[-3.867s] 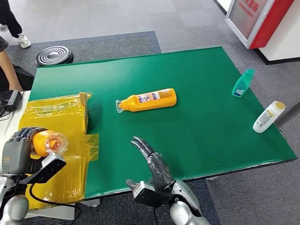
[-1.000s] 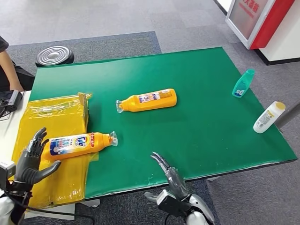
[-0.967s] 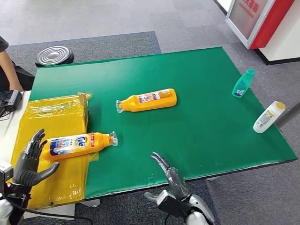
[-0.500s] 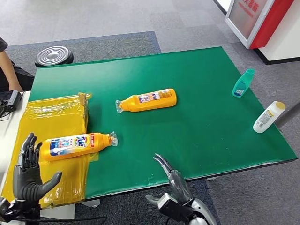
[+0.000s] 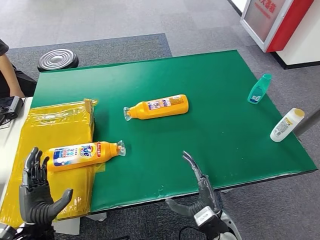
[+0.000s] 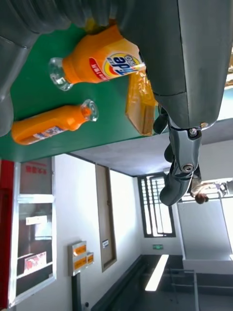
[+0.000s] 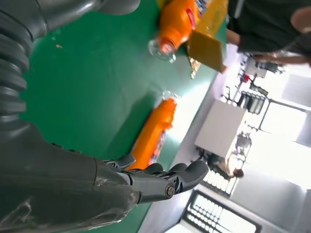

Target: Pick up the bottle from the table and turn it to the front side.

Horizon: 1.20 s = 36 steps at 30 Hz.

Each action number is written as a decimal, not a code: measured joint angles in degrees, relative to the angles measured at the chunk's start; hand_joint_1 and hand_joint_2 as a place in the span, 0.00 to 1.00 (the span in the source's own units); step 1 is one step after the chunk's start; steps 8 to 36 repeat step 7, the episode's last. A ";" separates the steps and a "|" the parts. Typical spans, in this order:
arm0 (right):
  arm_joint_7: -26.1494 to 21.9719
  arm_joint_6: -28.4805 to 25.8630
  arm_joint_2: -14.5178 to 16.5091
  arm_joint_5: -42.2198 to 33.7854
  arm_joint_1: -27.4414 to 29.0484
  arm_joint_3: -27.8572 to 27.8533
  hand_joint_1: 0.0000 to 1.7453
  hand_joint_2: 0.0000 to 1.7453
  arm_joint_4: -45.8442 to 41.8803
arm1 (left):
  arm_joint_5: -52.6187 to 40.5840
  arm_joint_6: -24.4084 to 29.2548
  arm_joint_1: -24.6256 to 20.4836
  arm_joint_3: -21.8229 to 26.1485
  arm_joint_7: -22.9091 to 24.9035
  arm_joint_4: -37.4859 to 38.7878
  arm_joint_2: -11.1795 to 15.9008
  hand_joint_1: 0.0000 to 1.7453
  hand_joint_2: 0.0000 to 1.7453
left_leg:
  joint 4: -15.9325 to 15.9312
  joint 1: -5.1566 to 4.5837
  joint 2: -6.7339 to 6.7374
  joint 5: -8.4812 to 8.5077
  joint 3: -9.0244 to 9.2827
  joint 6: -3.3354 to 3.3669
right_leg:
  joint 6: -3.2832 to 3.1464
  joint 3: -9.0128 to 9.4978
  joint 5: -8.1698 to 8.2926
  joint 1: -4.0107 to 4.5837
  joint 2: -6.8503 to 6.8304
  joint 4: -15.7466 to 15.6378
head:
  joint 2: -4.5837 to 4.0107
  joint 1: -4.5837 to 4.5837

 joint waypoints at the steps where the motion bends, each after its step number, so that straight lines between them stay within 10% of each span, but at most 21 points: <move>1: -0.36 0.15 0.40 -0.41 0.35 -0.91 0.00 1.00 -0.73 | -0.25 -0.46 0.23 0.08 0.01 0.03 -0.52 0.00 1.00 | 0.00 0.00 0.00 -0.01 0.00 0.01 | 0.01 0.00 -0.01 0.00 0.00 0.00 | 0.00 -0.01; 36: -1.14 0.66 2.09 -0.82 1.42 -4.73 0.00 1.00 -2.74 | -0.96 -1.81 0.87 0.29 0.02 0.48 -2.66 0.00 1.00 | 0.00 0.00 0.00 -0.02 0.01 0.01 | 0.03 0.01 -0.02 0.00 0.00 0.00 | 0.00 -0.01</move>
